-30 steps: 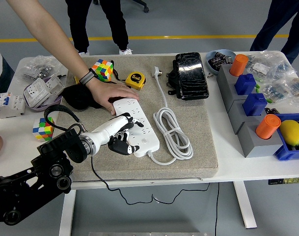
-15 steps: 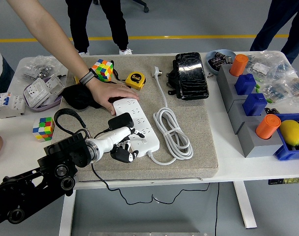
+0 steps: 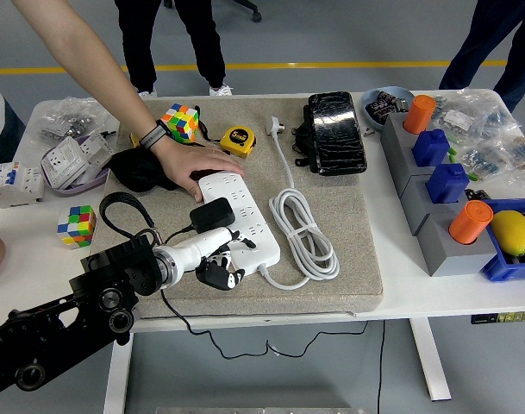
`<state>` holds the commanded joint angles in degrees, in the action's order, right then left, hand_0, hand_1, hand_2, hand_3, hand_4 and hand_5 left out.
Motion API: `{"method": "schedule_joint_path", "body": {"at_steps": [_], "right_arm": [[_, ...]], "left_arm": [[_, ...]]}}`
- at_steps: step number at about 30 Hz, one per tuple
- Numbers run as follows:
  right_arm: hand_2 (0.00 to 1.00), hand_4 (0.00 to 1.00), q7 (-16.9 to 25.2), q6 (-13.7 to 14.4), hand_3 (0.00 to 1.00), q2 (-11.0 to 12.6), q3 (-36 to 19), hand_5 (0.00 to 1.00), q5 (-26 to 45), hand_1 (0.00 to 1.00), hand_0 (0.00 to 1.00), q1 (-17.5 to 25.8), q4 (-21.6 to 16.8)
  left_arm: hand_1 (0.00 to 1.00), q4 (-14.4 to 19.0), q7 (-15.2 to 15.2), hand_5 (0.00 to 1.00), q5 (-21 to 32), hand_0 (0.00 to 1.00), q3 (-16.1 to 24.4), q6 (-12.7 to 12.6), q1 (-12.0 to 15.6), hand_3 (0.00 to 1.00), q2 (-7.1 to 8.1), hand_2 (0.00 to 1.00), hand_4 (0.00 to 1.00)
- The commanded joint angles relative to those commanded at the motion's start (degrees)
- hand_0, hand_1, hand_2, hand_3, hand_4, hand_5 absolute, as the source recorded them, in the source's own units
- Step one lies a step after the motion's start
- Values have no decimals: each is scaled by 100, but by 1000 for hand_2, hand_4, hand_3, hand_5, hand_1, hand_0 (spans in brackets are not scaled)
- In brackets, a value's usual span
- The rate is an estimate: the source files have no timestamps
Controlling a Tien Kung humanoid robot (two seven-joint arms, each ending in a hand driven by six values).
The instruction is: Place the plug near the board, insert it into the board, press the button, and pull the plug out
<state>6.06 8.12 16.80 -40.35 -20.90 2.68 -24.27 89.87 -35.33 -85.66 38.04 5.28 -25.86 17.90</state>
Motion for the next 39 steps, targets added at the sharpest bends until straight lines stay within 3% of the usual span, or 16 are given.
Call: {"method": "schedule_joint_path", "body": {"at_steps": [24,39], "right_arm": [[608,913,7,5,536,22,24,463,10,636,567,-16,-5],[607,913,9,8,536,25,37,463,9,636,569,-17,-6]], "left_arm": [[97,-156,-20,2,55,57,-134,12,-51,794,-10,172,566],[97,-124,185,2,75,57,-7,-125,22,779,22,172,564]]}}
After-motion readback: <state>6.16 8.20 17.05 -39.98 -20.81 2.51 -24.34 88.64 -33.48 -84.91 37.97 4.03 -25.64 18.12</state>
